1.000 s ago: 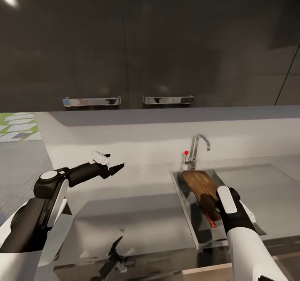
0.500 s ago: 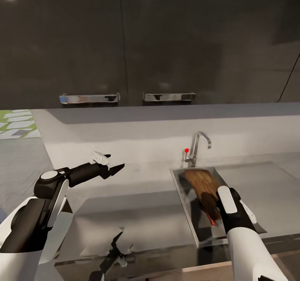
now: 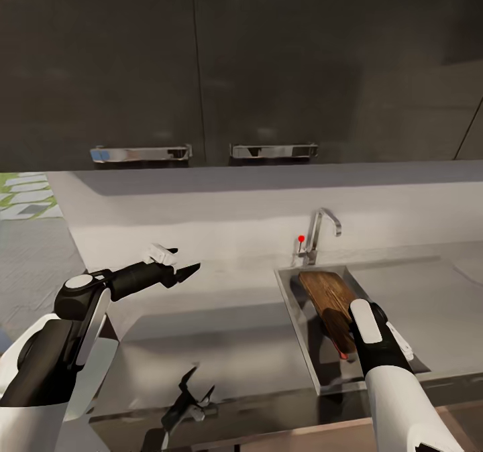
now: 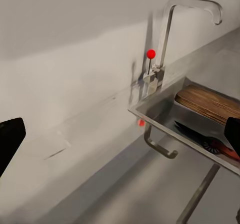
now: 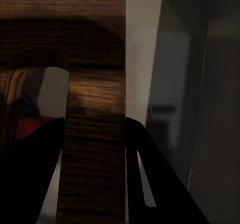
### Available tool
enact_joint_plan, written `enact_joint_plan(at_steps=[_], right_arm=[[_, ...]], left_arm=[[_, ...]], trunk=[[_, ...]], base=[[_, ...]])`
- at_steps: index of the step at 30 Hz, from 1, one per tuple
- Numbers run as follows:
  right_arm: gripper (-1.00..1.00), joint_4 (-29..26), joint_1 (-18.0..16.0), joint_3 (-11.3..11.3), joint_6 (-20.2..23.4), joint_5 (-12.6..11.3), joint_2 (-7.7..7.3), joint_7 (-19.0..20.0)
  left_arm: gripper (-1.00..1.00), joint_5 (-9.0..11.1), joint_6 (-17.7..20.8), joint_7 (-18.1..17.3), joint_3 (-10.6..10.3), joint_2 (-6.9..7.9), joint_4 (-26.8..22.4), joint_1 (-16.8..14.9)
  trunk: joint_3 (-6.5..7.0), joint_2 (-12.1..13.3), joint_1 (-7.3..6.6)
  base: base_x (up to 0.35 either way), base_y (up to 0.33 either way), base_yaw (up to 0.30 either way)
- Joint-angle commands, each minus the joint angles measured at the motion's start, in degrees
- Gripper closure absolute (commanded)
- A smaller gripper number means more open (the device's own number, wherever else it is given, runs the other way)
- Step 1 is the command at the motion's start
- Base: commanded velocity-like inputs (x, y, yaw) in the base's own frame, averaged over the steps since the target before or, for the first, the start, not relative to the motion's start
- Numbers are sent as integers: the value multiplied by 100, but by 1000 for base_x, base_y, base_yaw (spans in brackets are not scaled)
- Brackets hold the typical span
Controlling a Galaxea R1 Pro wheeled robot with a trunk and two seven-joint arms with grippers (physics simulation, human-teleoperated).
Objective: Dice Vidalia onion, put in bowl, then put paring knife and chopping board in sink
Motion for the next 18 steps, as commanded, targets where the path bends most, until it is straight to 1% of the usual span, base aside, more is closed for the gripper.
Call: enact_joint_plan(at_steps=[1,18], right_arm=[[100,-10,-6,-16,55,0,5,-18],[100,-10,-6,-16,55,0,5,-18]], left_arm=[[-100,24,43,-5,-1,3,-3,-6],[-100,24,42,-5,-3,3,-3,-6]], trunk=[[-21,-14,4],[-143,-14,4]], base=[[0,0,0],[2,0,0]])
